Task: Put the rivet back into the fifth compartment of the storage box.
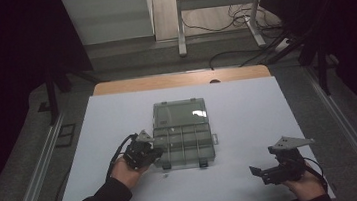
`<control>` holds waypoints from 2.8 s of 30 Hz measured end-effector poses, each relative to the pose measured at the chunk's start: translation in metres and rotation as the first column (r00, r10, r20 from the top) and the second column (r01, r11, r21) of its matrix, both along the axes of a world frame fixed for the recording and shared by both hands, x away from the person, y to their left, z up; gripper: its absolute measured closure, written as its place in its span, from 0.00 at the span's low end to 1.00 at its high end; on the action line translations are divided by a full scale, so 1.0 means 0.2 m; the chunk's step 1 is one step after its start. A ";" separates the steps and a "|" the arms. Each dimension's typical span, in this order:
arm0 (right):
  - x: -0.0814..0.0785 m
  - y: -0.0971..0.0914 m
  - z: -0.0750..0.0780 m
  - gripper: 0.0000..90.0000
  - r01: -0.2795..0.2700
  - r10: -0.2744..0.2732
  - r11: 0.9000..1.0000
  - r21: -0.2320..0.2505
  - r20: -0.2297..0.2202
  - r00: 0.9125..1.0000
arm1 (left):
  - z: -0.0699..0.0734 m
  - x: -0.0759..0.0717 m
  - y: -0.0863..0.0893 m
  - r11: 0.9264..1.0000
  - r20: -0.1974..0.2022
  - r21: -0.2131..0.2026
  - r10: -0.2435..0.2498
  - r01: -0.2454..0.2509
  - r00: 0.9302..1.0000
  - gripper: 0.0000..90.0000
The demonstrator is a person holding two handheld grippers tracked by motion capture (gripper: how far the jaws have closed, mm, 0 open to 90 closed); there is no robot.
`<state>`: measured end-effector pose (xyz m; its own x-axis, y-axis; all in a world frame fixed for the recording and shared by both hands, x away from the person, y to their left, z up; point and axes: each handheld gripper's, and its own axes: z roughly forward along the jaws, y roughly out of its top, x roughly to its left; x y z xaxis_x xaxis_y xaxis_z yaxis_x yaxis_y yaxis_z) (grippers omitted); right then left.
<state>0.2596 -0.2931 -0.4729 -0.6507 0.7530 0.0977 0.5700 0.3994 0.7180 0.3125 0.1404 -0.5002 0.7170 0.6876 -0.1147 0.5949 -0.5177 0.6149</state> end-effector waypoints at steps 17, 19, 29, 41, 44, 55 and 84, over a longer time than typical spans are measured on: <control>0.00 0.00 0.00 0.00 0.003 -0.003 1.000 -0.001 0.002 1.000 | 0.03 -0.02 0.02 0.999 0.009 -0.029 0.016 -0.016 1.000 0.69; 0.00 0.00 0.00 0.00 0.002 -0.002 1.000 -0.002 0.002 1.000 | 0.03 -0.03 0.02 0.999 0.007 -0.031 0.014 -0.013 1.000 0.64; 0.00 0.00 0.00 0.00 0.000 0.000 1.000 -0.003 0.004 1.000 | 0.05 -0.07 0.03 1.000 0.016 -0.029 0.011 -0.011 1.000 0.43; 0.00 0.00 0.00 0.00 -0.001 0.001 1.000 -0.002 0.004 1.000 | 0.09 -0.12 0.06 0.999 0.007 -0.041 0.011 -0.010 1.000 0.18; 0.00 0.00 0.00 0.00 -0.001 0.001 1.000 -0.003 0.003 1.000 | 0.10 -0.13 0.07 0.999 0.005 -0.048 0.010 -0.010 1.000 0.14; 0.00 0.00 0.00 0.00 0.000 0.000 1.000 -0.002 0.003 1.000 | 0.10 -0.19 0.13 0.998 0.023 -0.059 0.003 -0.002 1.000 0.02; 0.00 0.00 0.00 0.00 -0.004 0.004 1.000 -0.004 0.003 1.000 | 0.03 -0.30 0.11 0.999 -0.016 0.049 -0.003 0.004 1.000 0.04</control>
<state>0.2591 -0.2927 -0.4724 -0.6536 0.7511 0.0932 0.5667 0.4040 0.7181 0.2531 0.1624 -0.4933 0.7179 0.6900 -0.0925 0.6026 -0.5493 0.5789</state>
